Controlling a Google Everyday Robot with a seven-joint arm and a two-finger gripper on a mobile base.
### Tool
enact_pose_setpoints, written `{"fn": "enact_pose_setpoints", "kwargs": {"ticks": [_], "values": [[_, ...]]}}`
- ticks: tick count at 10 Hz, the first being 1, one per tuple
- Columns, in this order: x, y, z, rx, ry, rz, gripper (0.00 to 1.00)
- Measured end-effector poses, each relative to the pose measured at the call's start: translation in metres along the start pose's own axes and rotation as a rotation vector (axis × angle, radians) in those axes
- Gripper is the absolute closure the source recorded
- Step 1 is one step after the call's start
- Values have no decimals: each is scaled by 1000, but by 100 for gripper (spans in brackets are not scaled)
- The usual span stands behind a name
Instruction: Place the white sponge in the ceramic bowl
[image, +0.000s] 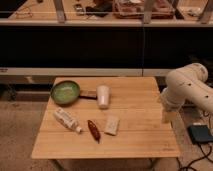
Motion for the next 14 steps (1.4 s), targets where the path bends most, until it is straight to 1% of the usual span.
{"fn": "enact_pose_setpoints", "kwargs": {"ticks": [2, 3, 4, 5, 6, 7, 8, 9, 10, 11, 13, 14], "values": [[-1, 1, 1, -4, 2, -9, 35], [-10, 6, 7, -27, 18, -67, 35], [-26, 11, 16, -45, 14, -146, 35], [-44, 22, 25, -69, -6, -235, 35], [-68, 36, 33, -94, -65, -335, 35], [-97, 49, 37, -108, -147, -449, 35], [-117, 60, 38, -119, -198, -538, 35], [-128, 67, 39, -125, -225, -588, 35], [-143, 74, 39, -130, -260, -655, 35], [-149, 78, 39, -131, -275, -682, 35], [-150, 77, 39, -128, -275, -687, 35], [-153, 74, 36, -104, -269, -717, 35]]}}
